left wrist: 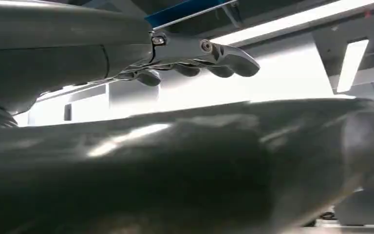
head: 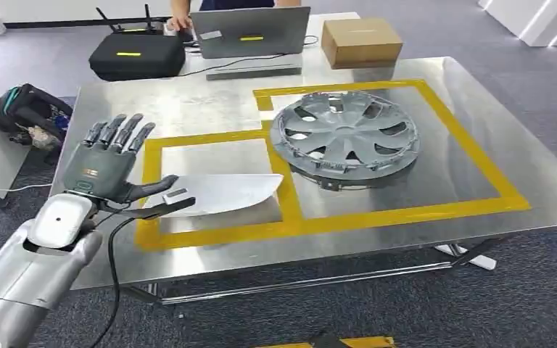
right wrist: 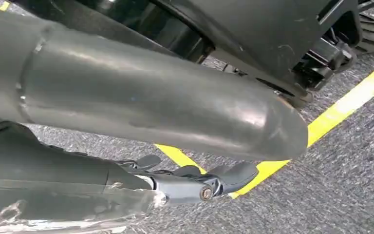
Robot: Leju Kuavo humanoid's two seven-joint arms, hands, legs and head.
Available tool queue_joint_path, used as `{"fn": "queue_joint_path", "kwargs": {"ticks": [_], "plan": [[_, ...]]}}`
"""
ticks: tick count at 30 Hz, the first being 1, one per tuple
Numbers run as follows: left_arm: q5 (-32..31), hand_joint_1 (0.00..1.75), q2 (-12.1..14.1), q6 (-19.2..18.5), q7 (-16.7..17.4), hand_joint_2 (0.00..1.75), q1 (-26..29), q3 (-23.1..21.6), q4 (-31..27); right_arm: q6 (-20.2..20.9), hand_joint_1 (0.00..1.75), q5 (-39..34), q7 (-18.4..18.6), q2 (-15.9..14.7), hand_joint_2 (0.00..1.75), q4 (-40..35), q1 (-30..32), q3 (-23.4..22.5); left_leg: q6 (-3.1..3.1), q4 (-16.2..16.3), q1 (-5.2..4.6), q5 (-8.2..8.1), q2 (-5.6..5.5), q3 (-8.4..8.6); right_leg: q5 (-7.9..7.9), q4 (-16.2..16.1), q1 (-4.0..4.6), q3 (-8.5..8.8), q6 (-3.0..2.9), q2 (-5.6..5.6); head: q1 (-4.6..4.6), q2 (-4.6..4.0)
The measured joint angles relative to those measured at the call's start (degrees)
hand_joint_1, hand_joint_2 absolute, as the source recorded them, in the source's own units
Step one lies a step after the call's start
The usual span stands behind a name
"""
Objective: Take the parts from the cabinet and place them on the table.
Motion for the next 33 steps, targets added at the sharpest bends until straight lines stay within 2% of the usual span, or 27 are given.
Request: {"fn": "queue_joint_path", "kwargs": {"ticks": [5,7,8,9,10,11,12,13,14,15,17,18,19,20,22,23,24,25,27,28,29,30,31,32,33], "plan": [[0.57,0.0,1.6,0.09,-0.37,0.0,1.02,1.6,0.0,0.37,0.0,0.09,-0.68,-0.07,0.0,0.0,0.0,0.0,0.71,0.56,-0.25,-0.48,0.0,-0.1,-0.2,-0.02,-0.22,0.22,0.35,-0.07,-0.02,0.0],[0.87,0.0,2.03,0.11,-0.46,0.0,1.26,2.01,0.0,0.5,0.0,0.13,-0.9,-0.15,0.0,0.0,0.01,0.0,0.92,0.76,-0.37,-0.35,0.0,-0.1,0.09,-0.15,-0.31,0.39,0.83,-0.06,0.0,0.0],[0.96,0.0,2.1,0.13,-0.46,0.0,1.32,2.32,-0.02,0.5,0.0,0.15,-0.92,-0.24,0.0,0.0,-0.06,0.0,1.31,0.17,-0.12,-0.05,0.04,0.11,-0.03,-0.11,-0.21,0.44,1.05,-0.02,-0.02,0.0],[0.98,0.0,2.12,0.17,-0.46,0.0,1.43,2.62,-0.07,0.51,0.0,0.2,-0.92,-0.46,0.0,0.0,-0.06,0.0,1.57,0.01,0.2,0.13,0.19,0.26,-1.41,1.11,-0.17,-0.4,0.91,-0.04,0.07,0.0],[1.07,0.0,2.16,0.28,-0.46,0.0,1.46,2.93,-0.09,0.52,0.0,0.26,-0.88,-0.61,0.0,0.0,-0.06,0.02,1.66,0.03,0.32,0.12,0.23,0.22,-3.46,4.41,0.01,-1.83,0.78,-0.03,0.15,0.0],[1.26,0.0,2.2,0.35,-0.46,0.0,1.66,3.1,-0.09,0.52,0.0,0.33,-0.81,-0.63,0.0,0.0,-0.07,0.02,1.69,0.04,0.3,0.14,0.23,0.18,-5.82,9.39,0.04,-4.05,0.8,-0.02,0.54,0.0],[1.44,0.0,2.27,0.39,-0.46,0.0,1.91,3.19,-0.09,0.53,0.0,0.33,-0.74,-0.88,0.0,0.0,-0.01,0.0,1.72,0.06,0.23,0.16,0.23,0.11,-8.01,14.95,0.07,-6.61,0.86,-0.01,0.5,0.0],[1.51,0.0,2.29,0.46,-0.46,0.0,2.25,3.37,-0.09,0.55,0.0,0.35,-0.68,-1.03,0.0,0.0,0.1,0.0,1.75,0.08,0.16,0.18,0.23,0.08,-9.26,19.09,0.12,-8.64,0.88,0.01,0.57,0.0],[1.57,0.0,2.29,0.48,-0.46,0.0,2.6,3.58,-0.07,0.63,0.0,0.35,-0.57,-1.18,0.0,0.0,0.18,0.0,1.74,0.12,0.14,0.19,0.23,0.07,-9.01,20.39,0.13,-9.45,0.81,0.01,0.52,0.0],[1.68,0.0,2.29,0.48,-0.46,0.0,2.81,3.8,-0.07,0.72,0.0,0.37,-0.55,-1.31,0.0,0.0,0.24,0.0,1.72,0.2,0.15,0.2,0.2,0.06,-7.33,18.95,0.15,-8.83,0.74,0.0,0.57,0.0],[1.9,0.0,2.32,0.48,-0.44,0.0,2.86,4.41,-0.07,0.79,0.0,0.37,-0.46,-1.64,0.0,0.0,0.21,0.0,1.55,0.64,0.3,0.16,0.13,-0.02,-1.73,9.17,0.09,-4.11,0.61,-0.05,0.55,0.0],[2.01,0.0,2.34,0.52,-0.42,0.0,2.8,4.65,-0.07,0.9,0.0,0.39,-0.44,-1.86,0.0,0.0,0.15,0.0,1.19,1.05,0.37,0.01,0.11,-0.14,-0.07,3.76,-0.01,-1.34,0.72,-0.07,0.55,0.0],[2.03,0.0,2.4,0.63,-0.39,0.0,2.76,4.81,-0.07,1.05,0.0,0.42,-0.39,-1.84,0.0,0.0,0.0,0.02,0.71,1.16,0.08,0.07,0.04,-0.54,-1.21,2.51,0.31,0.26,0.58,0.18,0.59,0.0],[2.1,0.0,2.47,0.7,-0.37,0.0,2.78,5.05,-0.04,1.09,0.0,0.46,-0.39,-1.86,0.0,0.0,-0.04,0.02,0.31,1.41,0.03,0.36,-0.1,-0.82,-0.43,2.87,0.3,-0.6,-0.03,0.4,0.44,0.0],[2.19,0.0,2.53,0.96,-0.33,0.0,2.9,5.46,0.0,1.14,0.0,0.48,-0.39,-1.9,0.0,0.0,0.0,0.0,-0.29,1.53,0.13,0.87,-0.14,-1.14,-0.5,3.02,0.47,-1.28,-0.47,0.42,0.39,0.0],[2.27,0.0,2.64,1.01,-0.28,0.0,3.0,5.81,0.0,1.16,0.0,0.48,-0.39,-1.95,0.0,0.0,0.07,0.0,-0.63,1.6,0.23,1.09,-0.14,-1.44,-0.13,3.06,0.36,-1.78,-1.06,0.4,0.46,0.0],[2.36,0.0,2.8,1.07,-0.24,0.0,3.06,6.03,0.02,1.22,0.0,0.48,-0.39,-1.97,0.0,0.0,0.06,0.0,-1.02,2.04,0.37,0.19,-0.09,-2.01,0.29,3.04,0.24,-2.21,-1.72,0.3,0.39,0.0],[2.36,0.0,2.82,1.11,-0.24,0.0,3.07,6.1,0.02,1.22,0.0,0.48,-0.41,-2.05,0.0,0.0,-0.02,0.0,-1.38,4.39,0.37,-2.6,0.01,-3.12,0.69,3.04,0.24,-2.81,-2.32,0.25,0.37,0.0],[2.36,0.0,2.84,1.16,-0.24,0.0,3.16,6.42,0.07,1.22,0.0,0.48,-0.41,-2.14,0.0,0.0,-0.06,0.0,-1.82,13.39,0.47,-8.32,0.02,-6.47,1.5,3.05,0.27,-3.95,-2.63,0.19,0.33,0.0],[2.36,0.0,2.86,1.16,-0.24,0.0,3.3,6.49,0.13,1.22,0.0,0.48,-0.41,-2.19,0.0,0.0,-0.02,0.0,-1.91,18.19,0.47,-10.46,0.02,-8.04,1.94,3.07,0.29,-4.58,-2.61,0.16,0.35,0.0],[2.36,0.0,2.95,1.16,-0.24,0.0,3.45,6.53,0.2,1.22,0.0,0.48,-0.41,-2.27,0.0,0.0,0.01,0.0,-1.91,20.35,0.47,-10.94,0.02,-8.47,2.32,3.08,0.31,-5.13,-2.58,0.14,0.33,0.0],[2.36,0.0,2.99,1.18,-0.24,0.0,3.56,6.6,0.26,1.25,0.0,0.48,-0.41,-2.32,0.0,0.0,0.02,-0.02,-1.84,19.78,0.47,-9.91,0.03,-7.45,2.77,3.08,0.31,-5.69,-2.46,0.12,0.31,0.0],[2.36,0.0,2.99,1.22,-0.24,0.0,3.57,6.77,0.31,1.33,0.0,0.5,-0.41,-2.34,0.0,0.0,0.0,-0.02,-1.72,17.06,0.47,-8.17,0.03,-5.48,3.17,3.09,0.31,-6.17,-2.34,0.11,0.37,0.0],[2.45,0.0,2.99,1.31,-0.22,0.0,3.55,7.02,0.33,1.36,0.0,0.5,-0.41,-2.36,0.0,0.0,-0.02,-0.02,-1.55,12.61,0.47,-6.19,0.04,-2.49,3.55,3.09,0.3,-6.55,-2.21,0.12,0.33,0.0],[2.62,0.0,2.99,1.42,-0.13,0.0,3.48,7.26,0.33,1.4,0.0,0.52,-0.41,-2.36,0.0,0.0,-0.05,-0.02,-1.35,7.14,0.47,-4.83,0.09,1.3,3.94,3.09,0.28,-6.81,-2.01,0.12,0.35,0.0]]}}
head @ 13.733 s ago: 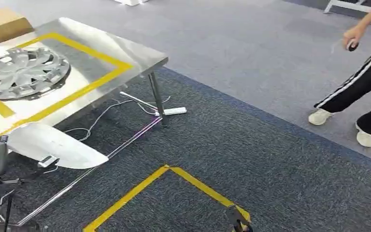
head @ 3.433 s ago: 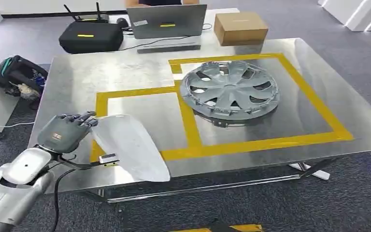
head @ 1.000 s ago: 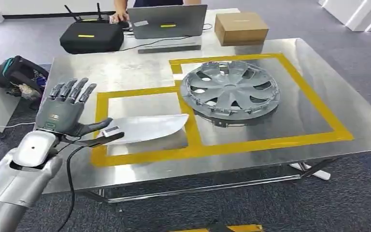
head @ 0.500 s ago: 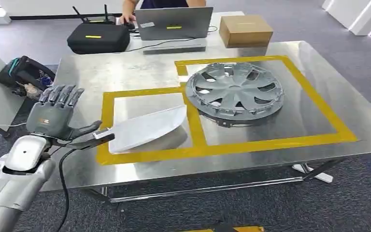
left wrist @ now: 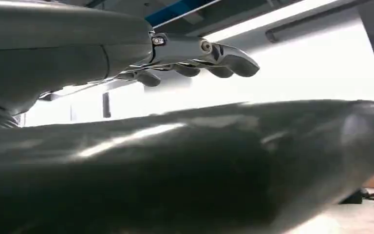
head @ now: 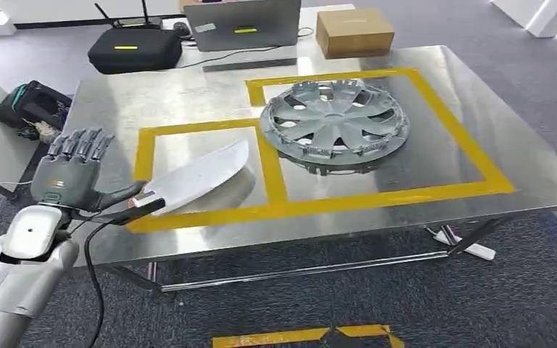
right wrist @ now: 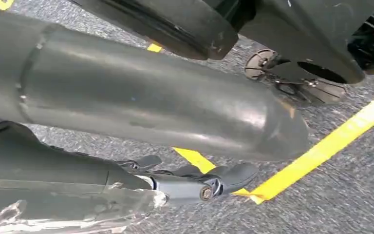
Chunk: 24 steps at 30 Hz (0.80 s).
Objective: Take the parts from the cabinet and place them on the table.
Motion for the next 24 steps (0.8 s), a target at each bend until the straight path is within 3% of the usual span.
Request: {"fn": "queue_joint_path", "kwargs": {"ticks": [2,5,7,9,10,11,12,13,14,16,17,18,20,21,22,23,24], "plan": [[0.11,0.0,0.0,0.09,0.07,0.0,-0.17,0.17,0.0,0.02,0.0,0.0,0.0,-0.02,0.0,0.0,0.0,0.02,0.32,-5.55,-0.21,-0.77,0.08,3.73,0.39,0.1,0.29,-0.33,0.42,0.04,-0.04,0.0],[0.17,0.0,0.09,0.26,0.09,0.0,-0.02,0.28,0.02,0.13,0.0,0.0,0.02,-0.07,0.0,0.0,-0.04,0.02,0.97,-5.52,-0.43,-0.31,-0.09,2.89,1.73,-0.35,0.13,-0.49,1.39,-0.04,-0.06,0.0],[0.17,0.0,0.15,0.26,0.09,0.0,0.02,0.37,0.09,0.15,0.0,0.02,0.02,-0.09,0.0,0.0,0.1,0.02,2.17,-6.04,-0.03,0.95,0.01,2.31,2.11,-0.63,0.03,-0.99,2.2,0.03,-0.02,0.0],[0.17,0.0,0.13,0.31,0.09,0.0,0.01,0.57,0.09,0.2,0.0,0.02,0.02,-0.22,0.0,0.0,0.28,0.02,2.95,-6.04,-0.11,1.99,0.09,1.02,-3.81,4.29,0.14,-2.97,2.28,0.0,0.42,0.0],[0.17,0.0,0.15,0.31,0.09,0.0,0.07,0.57,0.09,0.2,0.0,0.02,0.02,-0.31,0.0,0.0,0.23,0.02,3.01,-6.03,-0.18,2.61,0.06,0.28,-7.18,9.52,0.19,-4.48,2.4,-0.01,0.52,0.0],[0.17,0.0,0.17,0.31,0.09,0.0,0.13,0.59,0.13,0.2,0.0,0.02,0.02,-0.33,0.0,0.0,0.18,0.02,3.11,-6.0,-0.31,3.15,0.05,-0.41,-9.37,14.07,0.3,-5.73,2.44,-0.01,0.48,0.0],[0.17,0.0,0.22,0.31,0.09,0.0,0.24,0.59,0.18,0.2,0.0,0.02,0.02,-0.35,0.0,0.0,0.16,0.02,3.13,-5.98,-0.42,3.71,0.06,-1.15,-10.23,17.38,0.36,-6.28,2.4,0.0,0.48,0.0],[0.17,0.0,0.22,0.31,0.09,0.0,0.37,0.59,0.24,0.2,0.0,0.02,0.02,-0.35,0.0,0.0,0.17,0.02,3.12,-5.95,-0.51,4.24,0.06,-1.79,-9.47,17.91,0.44,-5.66,2.3,-0.01,0.5,0.0],[0.17,0.0,0.24,0.31,0.09,0.0,0.47,0.61,0.26,0.2,0.0,0.02,0.02,-0.37,0.0,0.0,0.18,0.02,3.04,-5.92,-0.62,4.77,0.05,-2.48,-7.62,16.06,0.56,-3.76,2.08,0.0,0.5,0.0],[0.17,0.0,0.33,0.31,0.09,0.0,0.47,0.72,0.26,0.2,0.0,0.02,0.02,-0.37,0.0,0.0,0.07,0.02,2.78,-5.89,-0.71,5.8,-0.02,-3.55,-4.46,6.59,0.83,3.16,1.4,0.02,0.5,0.0],[0.17,0.0,0.33,0.33,0.09,0.0,0.47,0.81,0.26,0.2,0.0,0.02,0.02,-0.48,0.0,-0.02,-0.13,0.02,2.5,-5.75,-0.72,6.2,-0.03,-3.78,-6.02,1.28,0.97,6.56,1.03,0.15,0.48,0.0],[0.2,0.0,0.42,0.35,0.15,0.0,0.38,1.05,0.26,0.22,0.0,0.04,0.02,-0.5,0.0,-0.02,-0.25,0.02,2.27,-5.66,-0.99,6.51,0.02,-4.17,-6.61,-1.6,1.1,8.63,0.93,0.23,0.37,0.02],[0.28,0.0,0.42,0.46,0.17,0.0,0.36,1.16,0.28,0.28,0.0,0.07,0.06,-0.5,0.0,0.0,-0.36,0.02,1.76,-5.79,-0.78,7.55,0.07,-4.31,-5.98,-1.07,1.39,7.76,0.59,0.36,0.42,0.02],[0.28,0.0,0.46,0.48,0.17,0.0,0.53,1.18,0.33,0.31,0.0,0.07,0.11,-0.57,0.0,0.0,-0.25,0.02,1.37,-6.04,-0.73,8.09,0.03,-4.45,-5.57,-1.04,1.46,7.48,0.11,0.31,0.33,0.0],[0.28,0.0,0.76,0.5,0.17,0.0,0.74,1.27,0.39,0.33,0.0,0.07,0.11,-0.55,0.0,0.04,-0.14,0.0,1.09,-5.94,-0.72,8.17,-0.09,-4.79,-4.75,-1.5,0.92,6.38,-0.35,0.08,0.39,0.0],[0.26,0.0,0.81,0.61,0.17,0.0,0.89,1.31,0.44,0.35,0.0,0.11,0.11,-0.57,0.0,0.04,-0.24,-0.02,0.63,-4.9,-0.7,5.77,-0.03,-5.49,-4.13,-1.49,0.92,6.36,-0.83,-0.01,0.2,0.02],[0.22,0.0,0.9,0.66,0.17,0.0,0.94,1.33,0.48,0.39,0.0,0.11,0.09,-0.59,0.0,0.02,-0.38,-0.02,0.3,-1.96,-0.58,2.23,-0.01,-6.59,-3.42,-1.49,0.87,5.48,-1.23,-0.05,0.09,0.0]]}}
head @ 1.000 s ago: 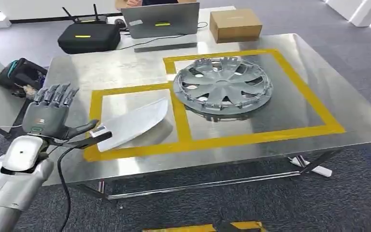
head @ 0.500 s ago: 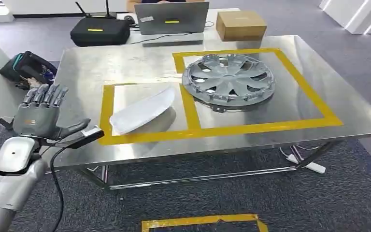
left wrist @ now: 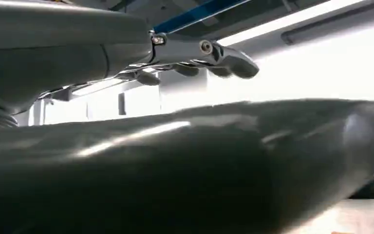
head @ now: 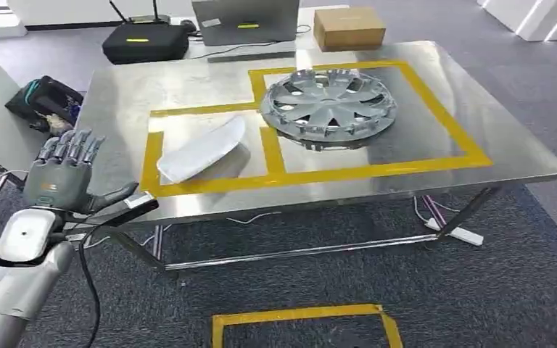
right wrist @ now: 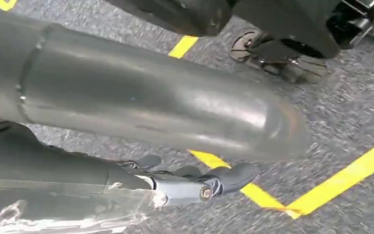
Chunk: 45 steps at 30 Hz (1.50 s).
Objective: Take the parts from the cabinet and place them on the table.
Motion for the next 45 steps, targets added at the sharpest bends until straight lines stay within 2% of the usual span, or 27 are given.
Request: {"fn": "queue_joint_path", "kwargs": {"ticks": [2,3,4,5,7,9,10,13,14,15,17,19,20,22,23,24,25,28,29,30,33,35,38,40,42,44,45], "plan": [[-0.35,0.0,0.02,-0.02,0.0,0.0,0.03,0.04,0.15,0.28,0.0,-0.09,-0.07,0.0,0.0,0.0,0.04,0.0,-0.57,9.45,0.34,-6.64,0.01,-2.54,1.4,0.02,-0.01,-1.85,0.0,-0.03,-0.13,0.0],[-0.65,0.0,0.04,-0.09,0.0,0.0,0.08,0.04,0.22,0.44,0.0,-0.13,-0.07,0.0,0.0,0.0,0.17,0.0,-0.73,13.03,0.44,-7.73,0.0,-3.21,2.05,0.03,-0.02,-2.68,0.06,-0.11,-0.13,0.0],[-0.85,0.0,0.07,-0.26,0.0,0.0,0.07,0.04,0.33,0.55,0.0,-0.22,-0.07,-0.07,0.0,0.0,0.28,0.0,-0.83,14.53,0.52,-7.04,0.01,-2.98,2.7,0.06,-0.05,-3.54,0.12,-0.21,-0.2,0.0],[-0.96,0.0,0.07,-0.42,0.0,0.0,0.05,0.04,0.39,0.66,0.0,-0.37,-0.07,-0.13,0.0,0.0,0.28,-0.04,-0.82,13.78,0.53,-5.27,0.01,-1.64,3.34,0.07,-0.08,-4.35,0.17,-0.29,-0.15,0.0],[-1.36,0.0,0.07,-0.77,0.0,0.0,-0.14,0.07,0.57,0.85,0.0,-0.72,-0.09,-0.28,0.0,0.0,0.23,-0.18,-0.53,6.47,0.51,-1.6,0.03,4.07,4.49,0.08,-0.17,-5.64,0.5,-0.34,-0.13,0.0],[-1.51,0.0,0.24,-0.72,0.0,0.0,-0.39,0.13,0.61,1.07,0.0,-0.85,-0.09,-0.39,0.0,0.0,0.2,-0.22,0.23,-3.9,0.16,-2.66,0.05,11.9,5.5,-0.09,-0.1,-6.06,1.17,-0.36,-0.09,0.0],[-1.55,0.0,0.42,-0.66,0.0,0.0,-0.54,0.15,0.66,1.18,0.0,-0.87,-0.11,-0.39,0.0,0.0,0.24,-0.24,0.75,-6.92,-0.07,-3.5,0.06,13.13,6.41,-0.59,-0.28,-6.08,1.61,-0.44,-0.07,0.0],[-1.88,0.0,1.22,-0.35,-0.04,0.0,-0.41,0.15,1.2,1.42,0.0,-0.87,-0.13,-0.44,0.0,0.0,0.31,-0.26,2.01,-7.47,-0.23,-1.58,0.11,12.14,8.29,-2.01,-0.46,-6.32,2.7,-0.37,-0.15,0.0],[-1.9,0.0,1.31,-0.2,-0.15,0.0,-0.44,0.15,1.35,1.42,0.0,-0.87,-0.15,-0.65,0.0,0.0,0.32,-0.28,2.22,-7.81,0.09,-0.86,0.47,11.82,6.9,-1.57,-0.53,-6.99,2.84,-0.27,-0.13,0.0],[-1.9,0.0,1.53,-0.11,-0.15,0.0,-0.45,0.2,1.48,1.46,0.0,-0.85,-0.18,-0.72,0.0,0.0,0.51,-0.28,2.67,-7.79,0.18,-0.27,0.41,11.12,3.53,1.07,-0.44,-8.16,2.98,-0.28,0.15,0.0],[-1.77,0.0,1.97,0.02,-0.28,0.0,-0.28,0.31,1.7,1.55,0.0,-0.85,-0.24,-0.87,0.0,0.0,0.58,-0.31,2.82,-7.67,0.28,0.96,0.4,9.51,-2.92,11.01,-0.54,-11.09,3.36,-0.29,0.2,0.0],[-1.33,0.0,2.27,0.31,-0.31,0.0,0.34,0.39,1.84,1.57,0.0,-0.85,-0.24,-0.94,0.0,0.0,0.56,-0.31,2.62,-7.32,0.31,1.83,0.4,8.1,-4.24,17.73,-0.66,-12.05,3.73,-0.3,0.28,0.0],[-1.31,0.0,2.45,0.48,-0.44,0.0,0.72,0.46,1.92,1.57,0.0,-0.85,-0.24,-1.05,0.0,0.0,0.56,-0.31,2.41,-7.16,0.39,2.2,0.41,7.53,-2.86,17.36,-0.74,-10.87,3.87,-0.3,0.33,0.0],[-1.09,0.0,2.8,0.89,-0.48,0.0,1.47,0.79,1.99,1.57,0.0,-0.85,-0.26,-1.2,0.0,0.0,0.55,-0.35,1.7,-6.62,0.89,2.82,0.42,6.47,0.86,9.29,-0.97,-4.43,4.27,-0.3,0.31,0.0],[-1.05,0.0,2.95,0.98,-0.48,0.0,1.54,0.9,1.99,1.57,0.0,-0.85,-0.26,-1.22,0.0,0.0,0.5,-0.37,1.33,-6.21,1.01,3.03,0.39,6.11,1.07,4.01,-1.25,-0.76,4.73,-0.27,0.3,0.0],[-0.94,0.0,3.25,1.11,-0.48,0.0,1.48,1.26,1.97,1.6,0.0,-0.85,-0.33,-1.03,0.0,0.0,0.32,-0.37,0.97,-5.93,0.71,3.27,0.37,5.28,-0.65,0.67,-0.99,2.03,5.22,0.19,0.81,0.0],[-0.9,0.0,3.39,1.18,-0.48,0.0,1.42,1.46,1.97,1.6,0.0,-0.85,-0.39,-1.03,0.0,0.0,0.19,-0.37,0.63,-5.53,0.53,3.67,0.35,4.8,-0.91,-0.59,-1.02,1.86,4.15,0.45,0.76,0.02],[-0.83,0.0,3.91,1.29,-0.48,0.0,1.94,1.53,2.01,1.62,0.0,-0.87,-0.42,-1.14,0.0,0.0,0.35,-0.46,-0.02,-5.53,0.73,4.79,0.25,3.79,-0.25,0.66,-0.97,0.0,3.1,0.28,0.57,0.0],[-0.83,0.0,3.95,1.27,-0.5,0.0,2.33,1.53,2.01,1.62,0.0,-0.92,-0.42,-1.14,0.0,0.0,0.31,-0.5,-0.23,-5.08,0.87,3.66,0.28,3.32,0.23,0.53,-1.08,-0.52,2.34,0.17,0.59,0.0],[-0.81,0.0,4.13,1.27,-0.5,0.0,2.66,1.59,2.01,1.62,0.0,-0.96,-0.42,-1.14,0.0,0.0,0.23,-0.52,-0.44,-2.75,0.84,0.63,0.32,2.44,0.71,0.53,-0.98,-1.19,1.6,0.21,0.44,0.0],[-0.5,0.0,4.81,1.55,-0.44,0.0,3.52,1.96,2.01,1.62,0.0,-1.14,-0.42,-1.16,0.0,0.0,0.38,-0.57,-0.54,11.54,0.79,-8.72,0.32,-1.68,2.28,0.55,-0.36,-3.21,0.76,0.23,0.22,0.0],[-0.39,0.0,5.16,1.75,-0.31,0.0,4.54,2.34,1.99,1.62,0.0,-1.16,-0.42,-1.16,0.0,0.0,0.45,-0.66,0.09,14.8,0.55,-9.04,0.31,-1.48,3.52,0.56,0.16,-4.7,0.36,0.16,0.28,0.0],[0.35,0.0,6.98,3.08,0.04,0.0,8.3,4.6,1.64,1.6,0.0,-1.42,-0.57,-1.16,0.0,0.0,0.34,-0.83,1.79,5.33,-0.42,-3.23,0.32,6.39,5.22,0.55,0.63,-6.62,-0.07,0.41,0.26,0.0],[1.27,0.0,8.79,4.18,0.04,0.0,10.63,7.39,1.07,1.57,0.0,-1.75,-0.59,-1.05,0.0,0.0,0.56,-1.18,2.92,-5.01,-1.46,-4.53,0.58,14.12,6.29,0.65,0.9,-7.29,0.14,0.72,0.24,0.0],[1.73,0.0,10.56,5.42,-0.18,0.0,13.17,10.39,0.72,1.55,0.0,-1.88,-0.57,-1.05,0.0,0.0,0.85,-1.53,2.54,-6.11,-1.53,-4.35,0.65,13.76,7.79,0.09,0.7,-7.5,0.57,0.48,0.44,0.0],[2.3,0.0,11.65,5.86,-1.01,0.0,17.0,13.58,0.59,1.53,0.0,-1.99,-0.42,-1.09,0.0,0.0,1.27,-1.73,2.88,-6.6,-1.09,-2.92,0.9,12.98,8.91,-0.42,1.05,-7.8,1.2,0.68,0.28,0.0],[2.58,0.0,12.02,5.99,-1.49,0.0,18.57,15.22,0.59,1.44,0.0,-2.12,-0.39,-1.14,0.0,0.0,1.31,-1.81,3.1,-6.5,-0.9,-2.15,0.99,12.27,6.33,0.53,0.97,-8.5,1.56,0.54,-0.22,0.0]]}}
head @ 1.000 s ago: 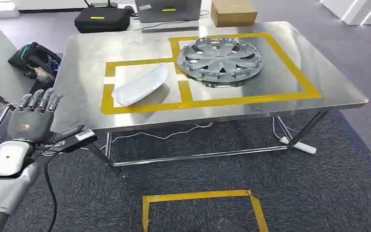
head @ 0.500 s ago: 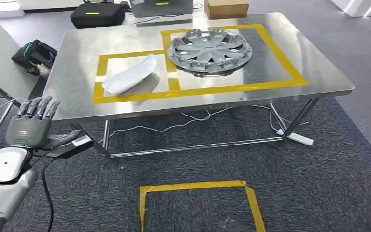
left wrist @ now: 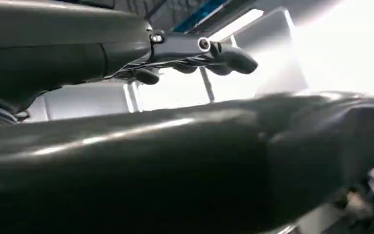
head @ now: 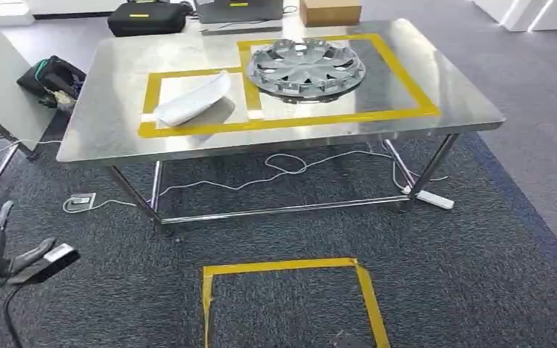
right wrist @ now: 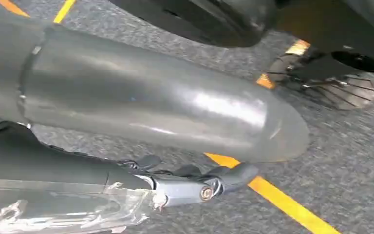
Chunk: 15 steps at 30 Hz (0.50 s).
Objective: Take the parts from the cabinet and place them on the table.
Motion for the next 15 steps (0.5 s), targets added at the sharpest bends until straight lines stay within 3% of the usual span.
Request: {"fn": "queue_joint_path", "kwargs": {"ticks": [1,2,3,4,5,6,7,8,9,10,11,13,14,15], "plan": [[0.67,0.0,0.3,0.34,-0.34,0.0,1.59,1.66,-0.04,-0.04,0.0,-0.07,0.07,0.0,0.0,0.0,0.15,-0.09,0.32,0.0,0.12,0.7,-0.05,-0.89,-4.2,2.77,-0.07,-1.16,0.28,-0.19,0.74,0.0],[1.36,0.0,0.52,0.9,-0.87,0.0,3.57,3.5,-0.09,-0.07,0.0,-0.13,0.07,0.0,0.0,0.0,0.12,-0.24,0.36,0.01,0.17,1.46,-0.08,-1.81,-8.71,7.57,-0.23,-2.05,0.59,-0.33,0.99,0.0],[1.79,0.0,0.76,1.47,-1.61,0.0,5.33,5.33,-0.09,-0.11,0.0,-0.35,0.07,0.0,0.0,0.0,0.02,-0.31,0.34,0.04,0.17,2.14,0.02,-2.63,-11.58,12.24,-0.29,-2.72,0.77,-0.39,0.94,0.0],[2.59,0.0,0.83,2.16,-2.54,0.0,6.81,7.27,-0.02,-0.26,0.0,-0.63,0.07,0.0,0.0,0.0,-0.02,-0.33,0.3,0.13,0.16,2.87,0.12,-3.58,-12.68,16.28,-0.29,-3.08,0.9,-0.43,0.94,0.0],[3.48,0.0,0.78,3.04,-3.56,0.0,8.06,9.09,0.13,-0.37,0.0,-0.79,0.09,0.0,0.0,0.0,0.02,-0.35,0.22,0.25,0.15,3.63,0.15,-4.67,-11.5,18.94,-0.28,-2.76,0.97,-0.44,0.96,0.0],[4.04,0.0,0.61,3.98,-4.64,0.0,9.05,11.32,0.44,-0.44,0.0,-0.83,0.15,0.0,0.0,0.0,0.06,-0.37,0.14,0.47,0.15,4.38,0.15,-5.83,-8.89,19.28,-0.28,-1.47,0.98,-0.44,0.94,0.0],[4.13,0.0,0.48,4.81,-5.49,0.0,9.9,12.83,1.01,-0.46,0.0,-0.81,0.2,0.0,0.0,0.0,0.04,-0.39,-0.01,0.71,0.14,5.06,0.08,-6.98,-6.46,17.47,-0.28,0.89,0.89,-0.43,0.98,0.0],[4.19,0.0,0.3,5.29,-6.17,0.0,10.69,14.97,1.9,-0.48,0.0,-0.81,0.24,0.0,0.0,0.0,-0.06,-0.41,-0.19,0.82,0.14,5.79,-0.03,-7.98,-5.48,13.38,-0.28,4.58,0.69,-0.38,0.96,0.0],[4.63,0.0,0.11,5.4,-7.16,0.0,11.24,16.9,2.62,-0.5,0.0,-0.79,0.24,0.0,0.0,0.0,-0.26,-0.42,-0.45,1.15,0.14,6.37,-0.1,-8.38,-7.02,7.85,-0.28,9.12,0.49,-0.09,0.94,0.02],[5.19,0.0,-0.13,5.5,-8.19,0.0,11.82,18.78,3.15,-0.54,0.0,-0.78,0.18,0.02,0.0,-0.02,-0.45,-0.44,-0.72,1.53,-0.04,6.71,-0.24,-8.89,-10.1,0.83,-0.11,14.93,0.35,0.12,1.07,0.0],[5.73,0.0,-0.38,5.68,-9.12,0.0,11.85,20.39,4.01,-0.7,0.0,-0.79,0.11,0.02,0.0,-0.02,-0.67,-0.44,-1.01,1.76,0.03,7.33,-0.3,-9.25,-11.84,-2.74,0.0,16.33,-0.02,0.13,0.94,0.02],[6.99,0.0,-0.94,5.92,-11.33,0.0,11.85,24.02,6.48,-0.83,0.0,-0.79,-0.13,0.09,0.0,-0.02,-0.63,-0.54,-1.45,1.54,0.32,8.16,-0.36,-9.49,-11.49,-2.04,0.51,14.92,-0.96,0.01,0.86,0.02],[8.64,0.0,-1.44,5.92,-12.75,0.0,12.0,26.51,8.51,-0.83,0.0,-0.79,-0.18,0.09,0.0,0.0,-0.37,-0.63,-1.68,1.62,0.45,8.41,-0.37,-9.78,-10.97,-2.17,0.07,14.53,-1.77,-0.18,0.81,0.0],[10.13,0.0,-1.69,5.68,-14.08,0.0,12.12,28.24,10.3,-0.83,0.0,-0.79,-0.2,0.13,0.0,0.0,-0.27,-0.72,-2.13,2.18,0.54,6.97,-0.48,-10.04,-10.48,-2.17,0.05,14.18,-2.35,-0.41,0.81,0.0]]}}
